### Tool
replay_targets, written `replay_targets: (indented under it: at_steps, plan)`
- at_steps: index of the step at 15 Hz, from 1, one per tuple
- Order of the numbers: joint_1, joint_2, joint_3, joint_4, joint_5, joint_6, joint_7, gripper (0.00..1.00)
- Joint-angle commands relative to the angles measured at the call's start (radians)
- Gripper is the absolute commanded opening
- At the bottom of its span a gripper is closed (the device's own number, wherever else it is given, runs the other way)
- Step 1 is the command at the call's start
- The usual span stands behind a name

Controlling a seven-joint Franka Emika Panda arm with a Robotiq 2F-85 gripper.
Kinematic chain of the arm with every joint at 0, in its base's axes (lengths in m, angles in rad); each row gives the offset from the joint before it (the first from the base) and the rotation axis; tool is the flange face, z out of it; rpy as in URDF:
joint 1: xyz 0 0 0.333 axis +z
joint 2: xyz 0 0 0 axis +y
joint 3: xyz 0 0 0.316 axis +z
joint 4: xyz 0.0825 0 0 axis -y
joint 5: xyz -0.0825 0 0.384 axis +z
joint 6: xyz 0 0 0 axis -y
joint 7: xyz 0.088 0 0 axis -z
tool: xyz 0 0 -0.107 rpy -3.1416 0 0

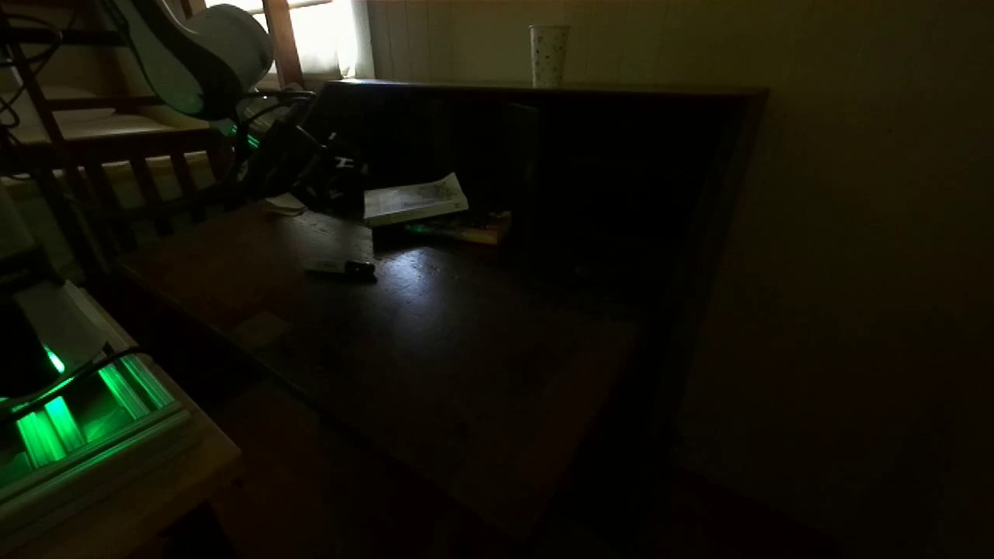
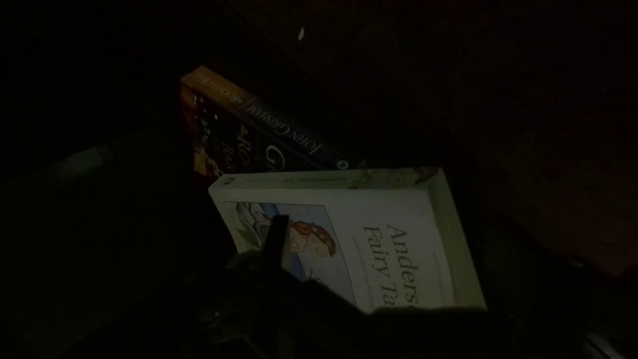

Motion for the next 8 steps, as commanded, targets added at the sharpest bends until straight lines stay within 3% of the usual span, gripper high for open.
replay_targets:
  at_steps: [1,8]
  plan:
    - [0.008,0.028,0.008,0.013,-0.041,0.001,-0.015,1.00]
    - [0.007,0.092,0.022,0.036,-0.042,-0.065,-0.106,1.00]
